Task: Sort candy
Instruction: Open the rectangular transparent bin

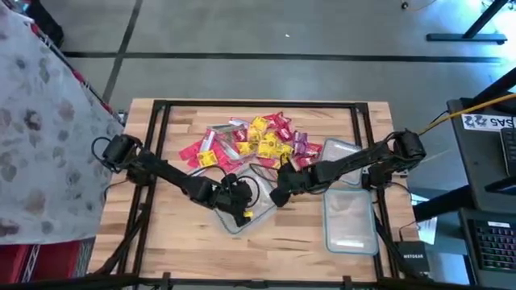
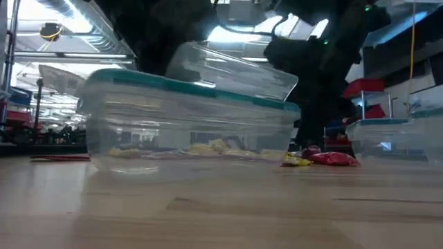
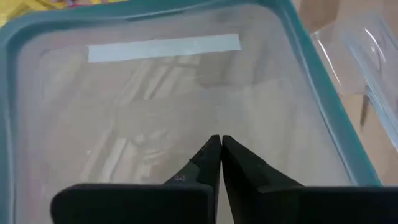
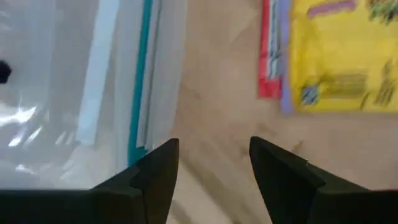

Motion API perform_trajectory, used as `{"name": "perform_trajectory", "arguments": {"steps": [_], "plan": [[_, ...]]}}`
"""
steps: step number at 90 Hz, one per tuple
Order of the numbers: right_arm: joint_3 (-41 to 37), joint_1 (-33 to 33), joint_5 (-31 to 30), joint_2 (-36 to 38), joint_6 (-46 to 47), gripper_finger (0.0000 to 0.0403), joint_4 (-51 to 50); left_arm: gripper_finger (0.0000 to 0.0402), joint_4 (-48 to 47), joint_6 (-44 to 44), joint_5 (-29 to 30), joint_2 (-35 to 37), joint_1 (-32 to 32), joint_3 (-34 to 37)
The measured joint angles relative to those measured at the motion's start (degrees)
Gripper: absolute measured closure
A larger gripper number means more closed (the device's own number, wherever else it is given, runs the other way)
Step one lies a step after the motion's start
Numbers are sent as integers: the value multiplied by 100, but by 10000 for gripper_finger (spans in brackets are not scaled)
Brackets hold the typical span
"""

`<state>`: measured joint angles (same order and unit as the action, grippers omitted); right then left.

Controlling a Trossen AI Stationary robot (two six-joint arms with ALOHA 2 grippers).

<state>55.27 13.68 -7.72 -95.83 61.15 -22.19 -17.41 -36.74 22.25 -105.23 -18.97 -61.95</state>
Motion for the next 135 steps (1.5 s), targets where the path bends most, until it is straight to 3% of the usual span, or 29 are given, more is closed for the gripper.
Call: {"name": "perform_trajectory", "arguments": {"steps": [27, 42, 54, 80, 104, 135], "plan": [[-2, 292, 97, -2, 155, 215, 45, 402, -2, 304, -112, 2, 8, -45], [-9, 297, 855, -10, -460, 215, 506, 402, -238, 557, -90, 2, 12, -182], [24, 307, 1515, -69, -1057, 214, 1189, 402, -357, 679, 251, -47, 49, -321], [38, 312, 2041, 3, -1607, 214, 1319, 401, -549, 416, 288, -55, 91, -378], [21, 437, 1328, 401, -2070, 214, -202, 401, -827, 88, 267, -46, -169, -391], [-984, 430, 1089, 298, -2679, 214, 1333, 401, -850, 60, 324, -46, -226, -391]]}}
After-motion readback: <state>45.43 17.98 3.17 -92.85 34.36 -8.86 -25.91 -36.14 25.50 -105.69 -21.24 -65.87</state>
